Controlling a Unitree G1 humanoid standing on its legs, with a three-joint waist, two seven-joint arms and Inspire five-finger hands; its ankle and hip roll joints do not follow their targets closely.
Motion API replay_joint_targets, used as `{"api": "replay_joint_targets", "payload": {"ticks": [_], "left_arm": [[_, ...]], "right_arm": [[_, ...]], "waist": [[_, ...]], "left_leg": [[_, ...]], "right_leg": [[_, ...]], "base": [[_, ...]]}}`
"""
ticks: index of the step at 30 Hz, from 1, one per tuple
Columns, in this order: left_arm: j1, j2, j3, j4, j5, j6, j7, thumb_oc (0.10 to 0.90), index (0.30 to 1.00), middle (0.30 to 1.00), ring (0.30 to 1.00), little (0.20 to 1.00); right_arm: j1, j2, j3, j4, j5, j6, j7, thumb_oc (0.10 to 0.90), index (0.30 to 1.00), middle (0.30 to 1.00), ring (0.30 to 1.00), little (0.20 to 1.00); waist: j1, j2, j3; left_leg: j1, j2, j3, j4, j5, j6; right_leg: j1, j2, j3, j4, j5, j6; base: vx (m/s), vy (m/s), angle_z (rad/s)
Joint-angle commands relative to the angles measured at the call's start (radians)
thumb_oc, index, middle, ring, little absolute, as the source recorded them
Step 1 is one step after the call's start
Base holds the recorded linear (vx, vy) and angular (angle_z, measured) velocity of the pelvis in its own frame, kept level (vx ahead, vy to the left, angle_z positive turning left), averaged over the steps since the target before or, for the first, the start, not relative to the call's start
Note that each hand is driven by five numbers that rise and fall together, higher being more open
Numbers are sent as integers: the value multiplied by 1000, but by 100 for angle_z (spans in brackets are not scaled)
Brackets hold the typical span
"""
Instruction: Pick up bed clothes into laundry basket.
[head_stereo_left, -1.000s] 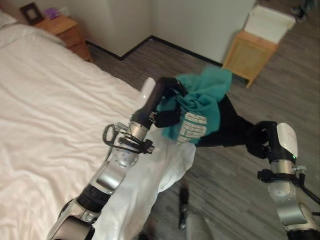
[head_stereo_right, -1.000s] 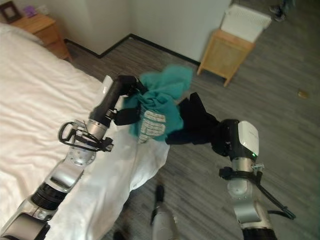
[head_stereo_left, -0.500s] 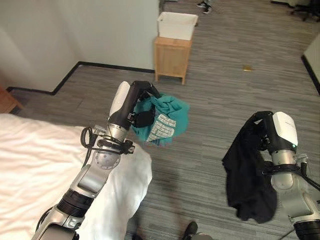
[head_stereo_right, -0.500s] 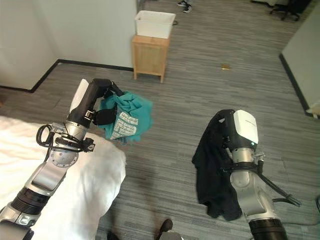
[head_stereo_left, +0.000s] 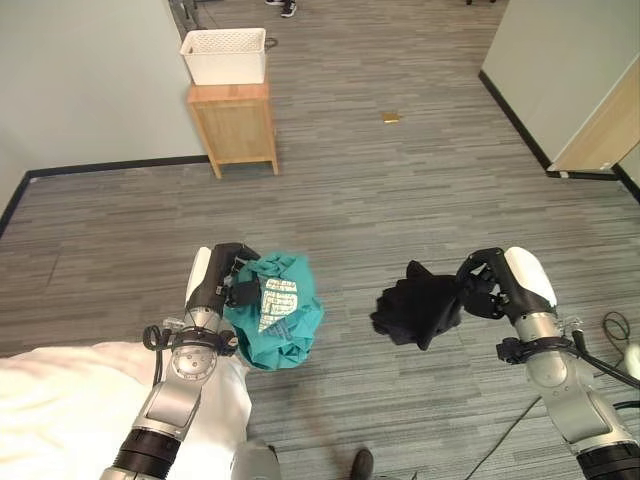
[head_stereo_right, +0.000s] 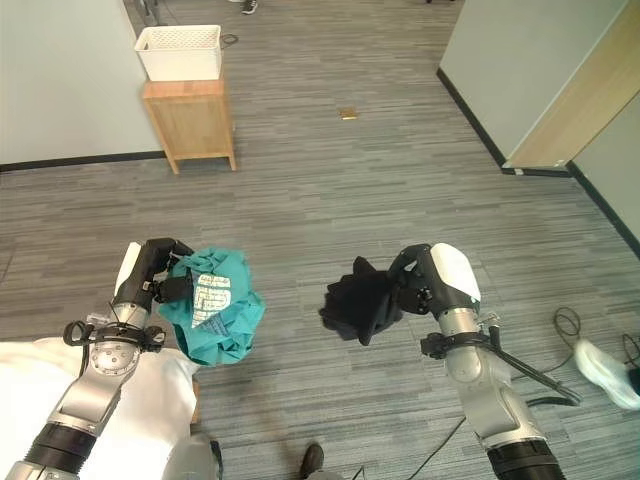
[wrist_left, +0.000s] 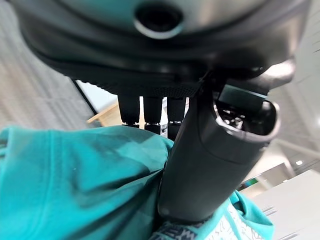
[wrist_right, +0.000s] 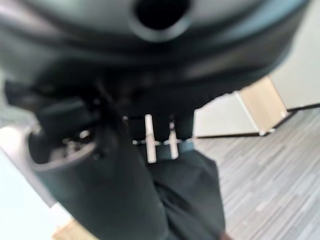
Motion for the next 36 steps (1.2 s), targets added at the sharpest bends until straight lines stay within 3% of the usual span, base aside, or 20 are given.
{"api": "replay_joint_targets", "payload": {"ticks": [1,6,8,10,12,14,16,17,19,20,21,22,24,25,26,27,30,31,34,36], "left_arm": [[-91,30,104,-106,52,-73,94,400,300,300,300,300],[-113,37,108,-100,51,-65,108,400,300,300,300,300],[-126,51,110,-97,54,-60,110,400,300,300,300,300],[-104,68,133,-114,63,-60,105,400,300,300,300,300],[-98,84,128,-117,65,-52,99,400,300,300,300,300],[-98,93,109,-119,49,-46,93,400,300,300,300,300],[-99,96,105,-120,48,-46,93,400,300,300,300,300],[-71,106,97,-145,30,-40,88,400,300,300,300,300],[-43,96,102,-177,38,-41,93,400,300,300,300,300],[-40,93,100,-189,43,-44,91,400,300,300,300,300],[-40,93,100,-189,43,-44,91,400,300,300,300,300],[-43,85,87,-196,49,-49,90,400,300,300,300,300],[-45,77,80,-195,47,-57,87,400,300,300,300,300],[-39,63,81,-193,35,-64,81,400,300,300,300,300],[-37,64,82,-193,35,-64,80,400,300,300,300,300],[-24,60,86,-197,35,-64,73,400,300,300,300,300],[-8,53,97,-195,44,-67,61,400,300,300,300,300],[-13,37,103,-171,56,-71,58,400,300,300,300,300],[-36,23,83,-125,69,-73,57,400,300,300,300,300],[-32,9,78,-112,73,-76,52,400,300,300,300,300]], "right_arm": [[-178,-152,-10,-13,28,-71,-12,400,300,300,300,300],[-237,-169,48,11,27,-77,1,400,300,300,300,300],[-282,-197,97,13,27,-77,26,400,300,300,300,300],[-278,-188,99,-9,30,-82,48,400,300,300,300,300],[-259,-153,102,-17,4,-78,44,400,300,300,300,300],[-201,-68,88,-12,-39,-65,31,400,300,300,300,300],[-196,-64,83,-15,-42,-64,31,400,300,300,300,300],[-193,9,69,-17,-88,-57,-16,400,300,300,300,300],[-163,33,35,-43,-98,-61,-28,400,300,300,300,300],[-146,41,18,-58,-100,-66,-32,400,300,300,300,300],[-146,41,18,-58,-100,-66,-32,400,300,300,300,300],[-121,45,-2,-81,-104,-68,-29,400,300,300,300,300],[-116,49,-2,-88,-104,-69,-22,400,300,300,300,300],[-128,52,10,-81,-94,-68,-18,400,300,300,300,300],[-128,53,12,-80,-94,-69,-18,400,300,300,300,300],[-128,52,17,-77,-90,-67,-16,400,300,300,300,300],[-120,49,14,-78,-83,-62,-12,400,300,300,300,300],[-118,55,10,-77,-83,-55,-9,400,300,300,300,300],[-88,62,5,-63,-94,-49,-4,400,300,300,300,300],[-64,55,-3,-59,-90,-49,-1,400,300,300,300,300]], "waist": [[103,55,-82],[159,53,-76],[187,54,-78],[200,56,-96],[226,29,-110],[232,-20,-100],[246,-22,-106],[220,46,-86],[164,106,-82],[138,111,-74],[138,111,-74],[85,110,-55],[59,103,-41],[48,75,-41],[45,77,-43],[43,70,-45],[31,60,-54],[13,58,-63],[-12,48,-91],[-17,59,-106]], "left_leg": [[-1,-14,-51,-204,105,-11],[-104,29,-58,-347,177,-34],[-174,130,0,-343,231,-52],[-171,173,43,-327,240,-39],[-174,160,44,-290,298,-26],[-166,119,63,-218,253,18],[-171,128,74,-211,248,21],[-72,132,72,-205,143,86],[29,82,45,-260,98,131],[74,52,39,-278,73,141],[74,52,39,-278,73,141],[161,4,17,-314,43,141],[213,-15,11,-332,31,122],[258,-41,11,-343,7,97],[263,-37,9,-347,7,94],[297,-39,3,-364,-3,75],[350,-34,-12,-378,-35,41],[395,-23,-29,-378,-79,18],[483,-17,-70,-372,-148,11],[491,15,-86,-284,-152,-8]], "right_leg": [[89,28,-18,6,-149,133],[163,33,20,6,-215,155],[231,13,45,6,-267,177],[275,-2,46,6,-288,197],[312,-42,57,22,-218,217],[252,-96,49,222,-48,245],[237,-99,63,227,-45,245],[54,-151,57,746,177,245],[-112,-83,94,1041,84,241],[-165,-53,70,1084,41,242],[-165,-53,70,1084,41,242],[-272,-13,13,1070,-24,241],[-339,-32,-61,922,-35,244],[-324,-101,-116,622,-68,203],[-308,-92,-123,600,-66,202],[-310,-98,-139,452,-53,184],[-320,-98,-138,209,23,192],[-358,-126,-118,124,91,218],[-347,-116,-37,85,119,215],[-293,-97,-41,65,123,206]], "base": [[471,9,-31],[429,57,-35],[709,305,-16],[807,318,-60],[652,191,-47],[449,73,-32],[321,169,-24],[758,512,-1],[812,566,28],[396,254,95],[501,190,171],[467,116,130],[551,8,58],[419,-122,54],[501,-220,67],[333,-197,33],[424,-233,38],[464,-220,51],[572,-265,63],[380,-256,36]]}}
